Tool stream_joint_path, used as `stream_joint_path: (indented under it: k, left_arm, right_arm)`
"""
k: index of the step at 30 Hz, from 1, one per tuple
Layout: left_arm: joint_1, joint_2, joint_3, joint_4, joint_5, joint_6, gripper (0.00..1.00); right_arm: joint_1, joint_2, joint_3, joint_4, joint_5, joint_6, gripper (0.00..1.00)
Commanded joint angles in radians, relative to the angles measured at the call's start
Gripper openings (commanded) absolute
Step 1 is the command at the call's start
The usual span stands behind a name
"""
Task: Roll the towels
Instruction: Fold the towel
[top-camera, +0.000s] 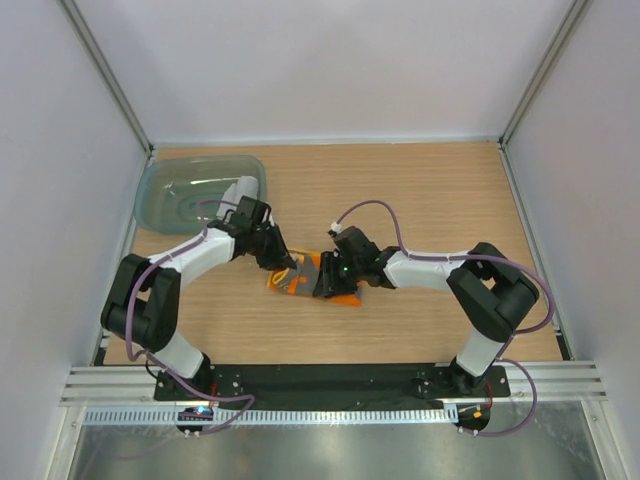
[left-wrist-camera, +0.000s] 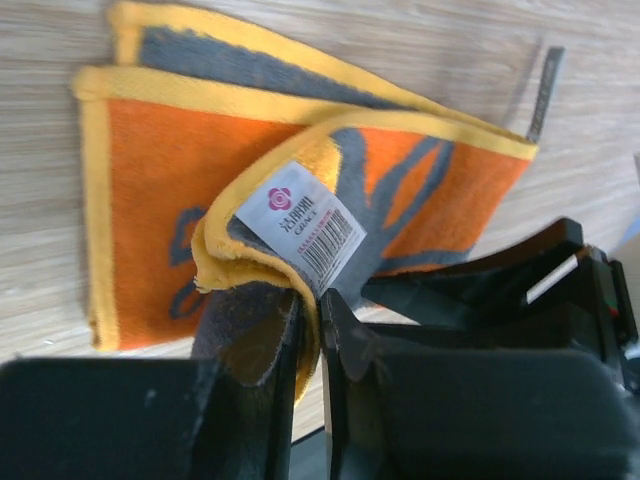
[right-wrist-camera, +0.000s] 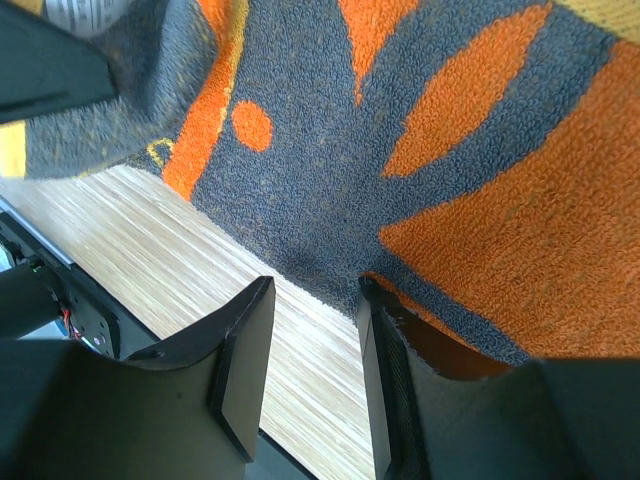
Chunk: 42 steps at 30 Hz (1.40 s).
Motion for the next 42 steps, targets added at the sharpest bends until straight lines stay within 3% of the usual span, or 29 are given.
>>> stream_joint_path:
  k: [1, 8, 12, 13, 15, 18, 21, 28, 31, 33, 36, 42]
  left_arm:
    - [-0.029, -0.068, 0.045, 0.043, 0.045, 0.034, 0.14]
    - [-0.073, -0.124, 0.122, -0.055, -0.103, 0.174, 0.16]
    - [-0.070, -0.111, 0.157, -0.144, -0.315, 0.222, 0.17]
    - [-0.060, -0.083, 0.165, -0.188, -0.399, 0.219, 0.22]
    - [-0.043, -0.049, 0.180, -0.245, -0.458, 0.200, 0.28]
    - [0.005, 0.004, 0.173, -0.290, -0.539, 0.169, 0.44]
    - [0.030, 0.018, 0.174, -0.328, -0.619, 0.137, 0.45]
    - [-0.024, -0.122, 0.138, -0.281, -0.575, 0.154, 0.44]
    - [-0.062, -0.202, 0.110, -0.233, -0.454, 0.154, 0.43]
    - [-0.066, -0.239, 0.055, -0.149, -0.284, 0.142, 0.44]
    - [-0.070, -0.211, -0.011, -0.039, -0.126, 0.119, 0.43]
    - [-0.073, -0.070, -0.057, 0.066, -0.114, 0.091, 0.40]
  right_arm:
    - [-0.006, -0.007, -0.009, 0.049, 0.016, 0.006, 0.45]
    - [-0.010, -0.012, -0.012, 0.050, 0.018, 0.006, 0.45]
    - [-0.009, -0.012, -0.018, 0.050, 0.015, 0.006, 0.45]
    - [-0.009, -0.012, -0.018, 0.050, 0.013, 0.006, 0.45]
    - [-0.009, -0.012, -0.018, 0.050, 0.011, 0.005, 0.45]
    - [-0.009, -0.021, -0.023, 0.044, 0.010, 0.000, 0.45]
    - [-0.009, -0.035, -0.030, 0.043, 0.008, -0.004, 0.45]
    - [-0.007, -0.078, -0.024, 0.055, -0.016, -0.006, 0.44]
    - [-0.007, -0.096, -0.015, 0.085, -0.033, -0.006, 0.43]
    - [-0.007, -0.092, -0.011, 0.106, -0.047, -0.008, 0.41]
    - [-0.009, -0.069, -0.001, 0.136, -0.061, 0.006, 0.38]
    - [-0.007, -0.010, -0.038, 0.201, -0.074, 0.041, 0.29]
